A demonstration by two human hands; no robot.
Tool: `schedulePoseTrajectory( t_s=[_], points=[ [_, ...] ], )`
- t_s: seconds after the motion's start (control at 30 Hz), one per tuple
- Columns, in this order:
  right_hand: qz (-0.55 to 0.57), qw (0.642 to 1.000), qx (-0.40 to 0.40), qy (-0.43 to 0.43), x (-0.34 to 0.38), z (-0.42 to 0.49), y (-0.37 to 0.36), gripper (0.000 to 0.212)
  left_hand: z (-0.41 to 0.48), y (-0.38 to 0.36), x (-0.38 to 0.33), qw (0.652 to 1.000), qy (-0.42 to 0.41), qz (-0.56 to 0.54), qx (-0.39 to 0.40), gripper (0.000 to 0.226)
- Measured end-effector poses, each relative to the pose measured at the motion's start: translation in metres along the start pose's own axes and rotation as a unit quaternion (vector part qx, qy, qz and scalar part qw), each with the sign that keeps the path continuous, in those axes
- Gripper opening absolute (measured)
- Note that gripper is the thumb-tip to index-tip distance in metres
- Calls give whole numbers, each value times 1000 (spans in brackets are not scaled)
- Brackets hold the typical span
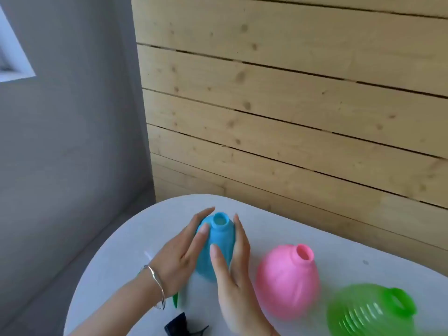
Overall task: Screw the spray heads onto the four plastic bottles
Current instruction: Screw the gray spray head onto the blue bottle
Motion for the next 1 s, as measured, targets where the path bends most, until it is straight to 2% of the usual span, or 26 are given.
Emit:
schedulePoseTrajectory(
  t_s=[0.23,0.33,0.5,0.73,0.83,0.93,1.0],
  points=[
    [20,998,6,60,11,-4,-4,56,2,4,-10,998,-31,-40,-38,50],
    [20,997,2,75,30,-14,-2,55,-7,11,-29,993,-31,-104,-45,60],
    [18,997,-10,80,68,-45,14,46,-37,20,-66,989,-49,-136,-32,67],
    [-22,995,-51,82,108,-105,56,55,-90,4,-120,983,-88,-149,54,56],
    [26,995,-74,54,120,-137,78,56,-112,-13,-135,979,-110,-141,93,48],
    [64,992,-91,53,123,-160,104,76,-127,-33,-146,980,-156,-80,92,72],
    [82,992,-84,42,117,-170,120,83,-135,-48,-150,979,-170,-72,82,83]
  ],
)
Point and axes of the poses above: each hand's wrist, its own z-axis towards the middle knuckle, its own y-axis out of the back of the hand, x = y × z, the point moved 5 cm from there along z, towards the middle knuckle, and after that the axes turned 7 degrees about -x, right-handed, at the moved point
